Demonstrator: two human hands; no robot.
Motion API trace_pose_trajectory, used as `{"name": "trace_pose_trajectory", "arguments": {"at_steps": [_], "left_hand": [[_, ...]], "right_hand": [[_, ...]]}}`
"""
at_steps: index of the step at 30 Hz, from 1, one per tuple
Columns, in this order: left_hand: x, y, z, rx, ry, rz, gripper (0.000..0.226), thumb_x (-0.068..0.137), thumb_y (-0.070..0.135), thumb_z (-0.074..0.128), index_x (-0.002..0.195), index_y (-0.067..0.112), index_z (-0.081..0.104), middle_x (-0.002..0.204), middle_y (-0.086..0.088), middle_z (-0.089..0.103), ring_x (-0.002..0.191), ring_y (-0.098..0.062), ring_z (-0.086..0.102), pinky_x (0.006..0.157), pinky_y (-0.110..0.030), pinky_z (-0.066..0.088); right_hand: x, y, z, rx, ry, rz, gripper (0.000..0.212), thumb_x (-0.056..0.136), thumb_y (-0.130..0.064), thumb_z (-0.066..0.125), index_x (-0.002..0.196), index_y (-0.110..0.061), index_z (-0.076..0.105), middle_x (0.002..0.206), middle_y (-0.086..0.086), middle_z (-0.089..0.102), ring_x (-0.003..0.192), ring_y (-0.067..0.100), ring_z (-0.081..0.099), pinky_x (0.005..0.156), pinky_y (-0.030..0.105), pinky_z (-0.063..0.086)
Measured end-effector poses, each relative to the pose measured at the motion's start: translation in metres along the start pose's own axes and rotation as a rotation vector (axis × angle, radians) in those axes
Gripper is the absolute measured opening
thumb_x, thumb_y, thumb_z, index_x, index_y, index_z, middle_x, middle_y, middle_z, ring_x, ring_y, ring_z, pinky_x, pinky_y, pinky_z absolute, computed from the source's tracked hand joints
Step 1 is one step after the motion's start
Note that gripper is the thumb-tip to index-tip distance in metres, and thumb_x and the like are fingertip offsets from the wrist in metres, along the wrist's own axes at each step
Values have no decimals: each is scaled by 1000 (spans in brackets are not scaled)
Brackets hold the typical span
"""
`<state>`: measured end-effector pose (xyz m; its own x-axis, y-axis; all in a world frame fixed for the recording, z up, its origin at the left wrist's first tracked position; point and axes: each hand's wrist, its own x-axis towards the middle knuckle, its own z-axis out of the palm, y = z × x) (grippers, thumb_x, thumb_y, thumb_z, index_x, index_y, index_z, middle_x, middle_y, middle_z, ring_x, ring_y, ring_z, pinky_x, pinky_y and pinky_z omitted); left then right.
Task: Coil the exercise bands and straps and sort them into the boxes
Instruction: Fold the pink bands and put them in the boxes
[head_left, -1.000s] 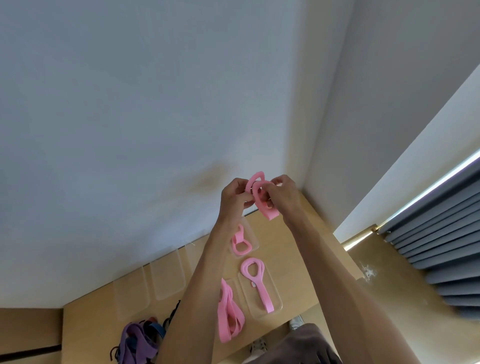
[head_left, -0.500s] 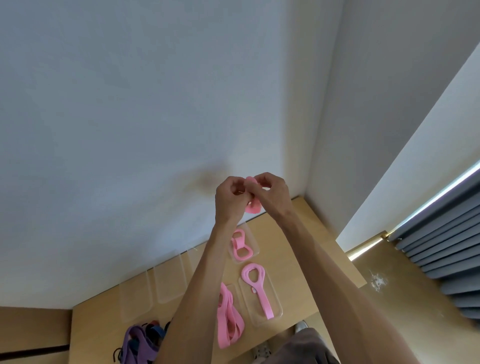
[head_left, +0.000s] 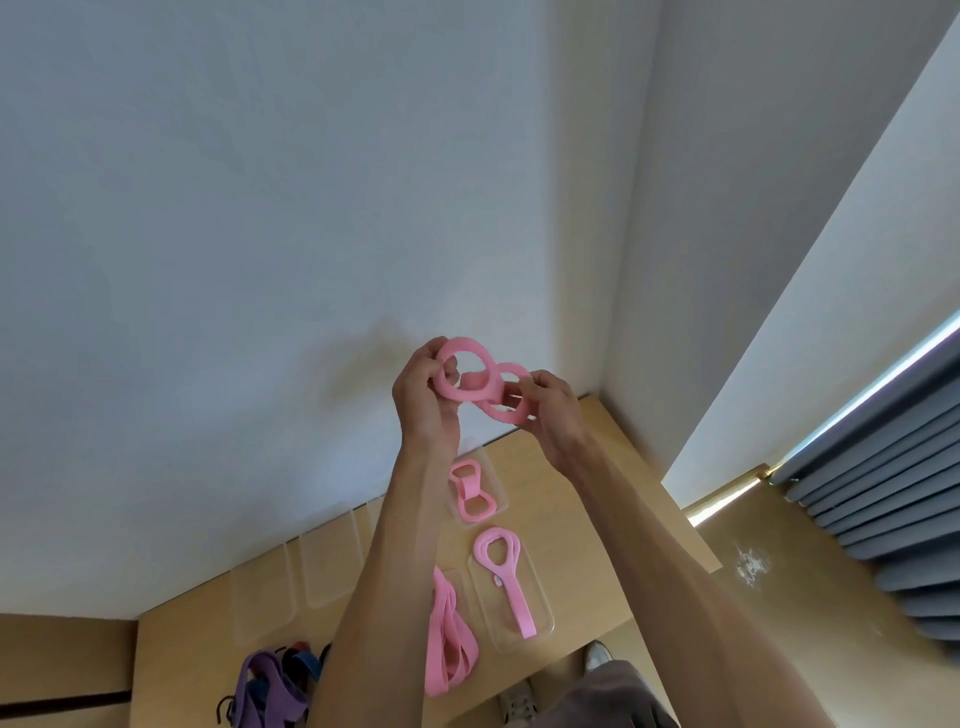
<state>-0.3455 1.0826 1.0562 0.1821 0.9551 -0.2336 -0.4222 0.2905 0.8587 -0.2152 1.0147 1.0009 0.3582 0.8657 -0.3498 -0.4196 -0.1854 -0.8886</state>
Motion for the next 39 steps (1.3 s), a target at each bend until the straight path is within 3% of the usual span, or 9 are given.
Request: {"name": "trace_pose_trajectory", "arguments": {"at_steps": [6, 10, 15, 18, 23, 27, 32, 35, 39], "left_hand": [[5, 9, 8, 75, -156, -60, 27, 76, 5, 50, 94, 9, 70, 69, -1, 54, 57, -13, 41, 49, -22, 33], [-1, 1, 20, 172, -206, -85, 24, 85, 0, 52, 98, 4, 72, 68, -3, 56, 57, -13, 45, 50, -22, 37], [4, 3, 22, 148, -228, -65, 23, 91, -1, 53, 102, 4, 72, 71, -2, 58, 59, -12, 47, 51, -22, 37], [10, -1, 16, 193, -153, -50, 21, 91, -2, 58, 106, 2, 72, 73, -5, 59, 59, -14, 49, 51, -24, 41], [10, -27, 4, 460, 71, -74, 11, 90, 13, 65, 97, 9, 71, 75, -6, 66, 68, -19, 61, 64, -31, 51], [2, -49, -15, 676, 106, -368, 40, 83, 50, 69, 99, 13, 68, 90, -11, 76, 80, -28, 73, 75, -40, 59], [-20, -66, -30, 614, 30, -367, 24, 86, 26, 73, 94, 3, 76, 82, -14, 76, 68, -25, 69, 61, -31, 55], [-36, -83, -45, 665, 29, -310, 9, 85, 14, 76, 91, 7, 76, 71, -9, 70, 60, -18, 64, 53, -24, 51], [-59, -111, -72, 604, 184, -415, 12, 81, 3, 75, 92, 4, 73, 68, -8, 66, 54, -17, 59, 52, -27, 51]], "right_hand": [[0, 13, -19, -47, -65, 122, 14, 95, -13, 50, 107, -9, 57, 110, 14, 73, 99, 30, 73, 85, 42, 58], [-2, 2, -11, -138, -130, -3, 55, 71, -14, 47, 123, -18, 62, 116, 4, 72, 114, 22, 64, 98, 37, 46], [-1, -12, -16, -141, -390, 11, 44, 83, -33, 54, 120, -11, 66, 118, 19, 67, 101, 30, 65, 98, 51, 48], [-4, -9, -22, -86, -470, 105, 47, 88, -38, 60, 126, -12, 62, 114, 17, 71, 103, 33, 69, 86, 43, 56], [-3, 4, -18, -171, -252, -18, 20, 87, -11, 73, 105, -2, 71, 99, 21, 72, 84, 27, 72, 79, 38, 59], [0, 12, -14, -191, -28, -39, 25, 83, -15, 80, 104, -10, 68, 94, 11, 71, 77, 18, 71, 65, 23, 56], [-2, 31, -4, -293, 144, -5, 63, 78, -27, 84, 130, -20, 49, 95, 4, 72, 90, 20, 71, 86, 34, 55], [-6, 51, -1, -413, 144, -3, 54, 81, -31, 79, 128, -19, 56, 94, 0, 67, 93, 18, 65, 84, 28, 49], [-14, 90, 2, -506, 73, 92, 34, 85, -9, 62, 119, -12, 66, 105, 3, 67, 95, 18, 62, 78, 22, 45]]}}
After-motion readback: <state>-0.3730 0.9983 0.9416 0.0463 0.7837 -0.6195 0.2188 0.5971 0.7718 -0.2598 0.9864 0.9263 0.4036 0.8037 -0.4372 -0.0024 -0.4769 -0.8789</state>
